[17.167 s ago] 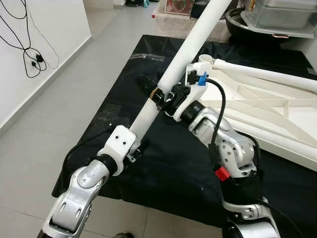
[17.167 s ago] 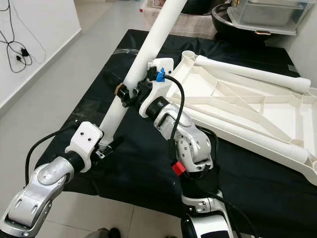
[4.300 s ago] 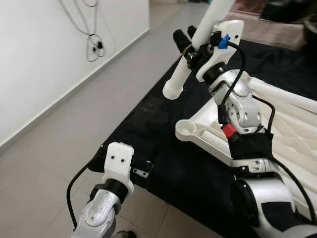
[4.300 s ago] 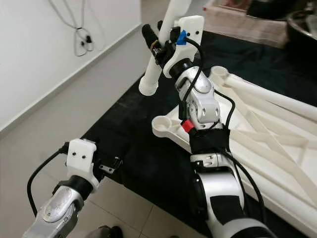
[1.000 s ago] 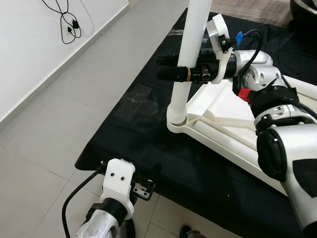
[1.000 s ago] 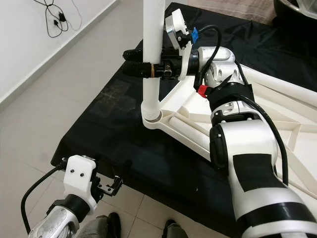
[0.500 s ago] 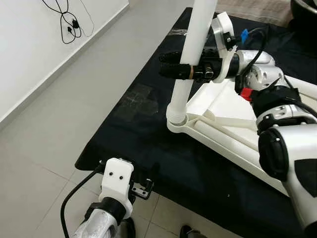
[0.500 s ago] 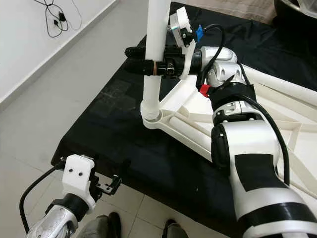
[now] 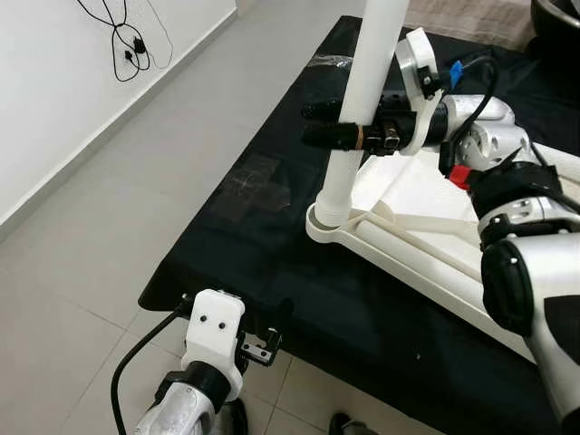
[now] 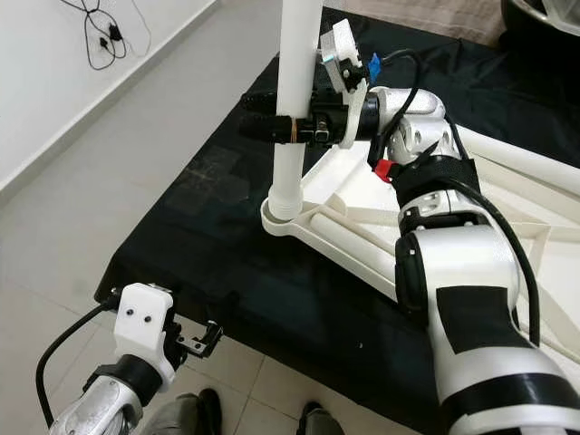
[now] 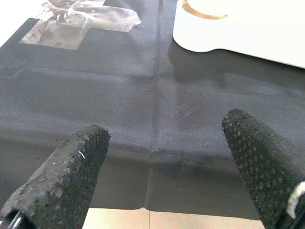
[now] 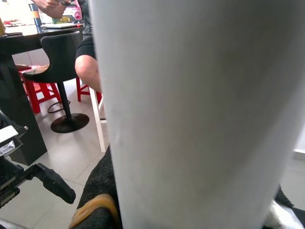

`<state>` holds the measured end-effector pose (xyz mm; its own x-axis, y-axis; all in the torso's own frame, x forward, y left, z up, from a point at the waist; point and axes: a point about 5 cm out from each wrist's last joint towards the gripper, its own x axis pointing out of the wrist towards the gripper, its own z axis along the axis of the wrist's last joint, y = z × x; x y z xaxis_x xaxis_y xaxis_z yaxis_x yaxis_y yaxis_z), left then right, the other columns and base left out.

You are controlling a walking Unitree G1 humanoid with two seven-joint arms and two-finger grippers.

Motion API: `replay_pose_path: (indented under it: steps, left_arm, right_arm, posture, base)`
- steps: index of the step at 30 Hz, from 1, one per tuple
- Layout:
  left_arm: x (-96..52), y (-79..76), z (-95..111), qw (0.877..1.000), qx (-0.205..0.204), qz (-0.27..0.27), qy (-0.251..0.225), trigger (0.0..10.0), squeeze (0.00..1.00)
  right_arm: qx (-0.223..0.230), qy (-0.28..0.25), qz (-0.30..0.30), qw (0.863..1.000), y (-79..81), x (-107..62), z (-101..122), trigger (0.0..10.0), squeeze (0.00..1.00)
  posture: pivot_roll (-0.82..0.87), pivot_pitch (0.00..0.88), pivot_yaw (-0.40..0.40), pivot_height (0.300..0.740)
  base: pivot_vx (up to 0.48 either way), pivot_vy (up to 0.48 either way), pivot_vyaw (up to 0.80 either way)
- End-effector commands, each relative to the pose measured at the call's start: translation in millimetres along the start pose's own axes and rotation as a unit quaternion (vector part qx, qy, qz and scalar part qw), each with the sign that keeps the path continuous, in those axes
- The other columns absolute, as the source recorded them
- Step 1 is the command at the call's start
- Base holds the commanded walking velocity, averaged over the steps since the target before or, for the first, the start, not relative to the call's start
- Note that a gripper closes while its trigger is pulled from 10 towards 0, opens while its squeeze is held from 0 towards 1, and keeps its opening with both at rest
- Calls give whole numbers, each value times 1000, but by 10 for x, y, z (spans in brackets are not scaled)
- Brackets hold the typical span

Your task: Building children table

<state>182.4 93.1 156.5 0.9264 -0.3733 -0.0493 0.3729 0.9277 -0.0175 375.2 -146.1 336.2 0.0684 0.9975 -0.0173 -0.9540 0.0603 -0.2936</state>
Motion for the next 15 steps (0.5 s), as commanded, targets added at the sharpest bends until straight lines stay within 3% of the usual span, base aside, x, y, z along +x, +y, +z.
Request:
replay_pose_path:
  steps: [1, 15]
  left_arm:
    - [-21, 3, -64, 1000, -3, -4, 20, 10000, 0]
    - [-7, -4, -73, 1000, -1, -7, 19, 10000, 0]
  right_arm:
    - [17, 7, 24, 1000, 48, 39, -107, 10000, 0]
    - [15, -4, 48, 999, 92, 146, -129, 10000, 0]
  posture:
    - [123, 259, -13, 740]
    - [121, 246, -12, 740]
  base:
    - [0, 0, 0]
    - [0, 0, 0]
